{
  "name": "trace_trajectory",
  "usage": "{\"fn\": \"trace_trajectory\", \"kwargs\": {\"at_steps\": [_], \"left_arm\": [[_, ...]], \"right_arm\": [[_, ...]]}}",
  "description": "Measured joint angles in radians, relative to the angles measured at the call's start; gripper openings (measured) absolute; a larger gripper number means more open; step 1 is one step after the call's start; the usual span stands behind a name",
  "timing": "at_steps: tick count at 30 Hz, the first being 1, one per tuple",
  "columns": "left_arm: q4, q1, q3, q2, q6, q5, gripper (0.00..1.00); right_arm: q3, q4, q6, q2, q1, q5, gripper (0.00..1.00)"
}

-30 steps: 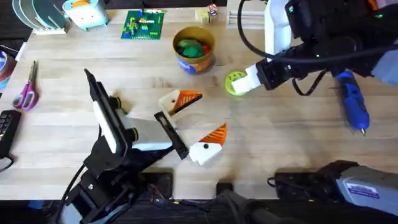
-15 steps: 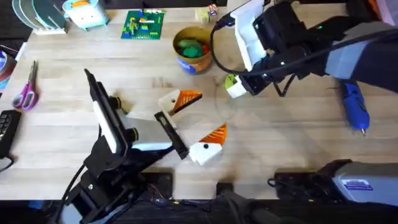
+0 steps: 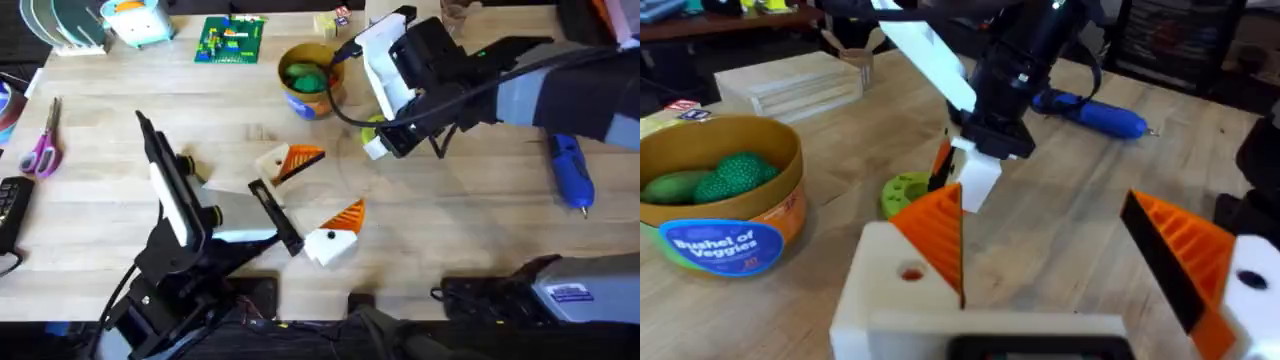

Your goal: Pick up the gripper from the table and insert it into the empty holder that is missing its gripper. Then pick up a screw, insert it into the mounting hole, and use the screwdriver to tighten it. Finally, clean up the table by picking up the vegetable and placing it into the bucket.

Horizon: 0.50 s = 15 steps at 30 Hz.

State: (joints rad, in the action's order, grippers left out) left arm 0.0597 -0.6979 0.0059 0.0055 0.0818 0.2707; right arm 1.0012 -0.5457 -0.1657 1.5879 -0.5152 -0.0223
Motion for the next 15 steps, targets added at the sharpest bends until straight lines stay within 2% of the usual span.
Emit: {"fn": "trace_trajectory", "kwargs": {"at_steps": [15], "left_arm": [[0.000,0.000,0.000,0.000,0.000,0.002,0.993]], "right_arm": [[0.000,-0.001,0.000,0.000,0.000,0.000,0.293]]}}
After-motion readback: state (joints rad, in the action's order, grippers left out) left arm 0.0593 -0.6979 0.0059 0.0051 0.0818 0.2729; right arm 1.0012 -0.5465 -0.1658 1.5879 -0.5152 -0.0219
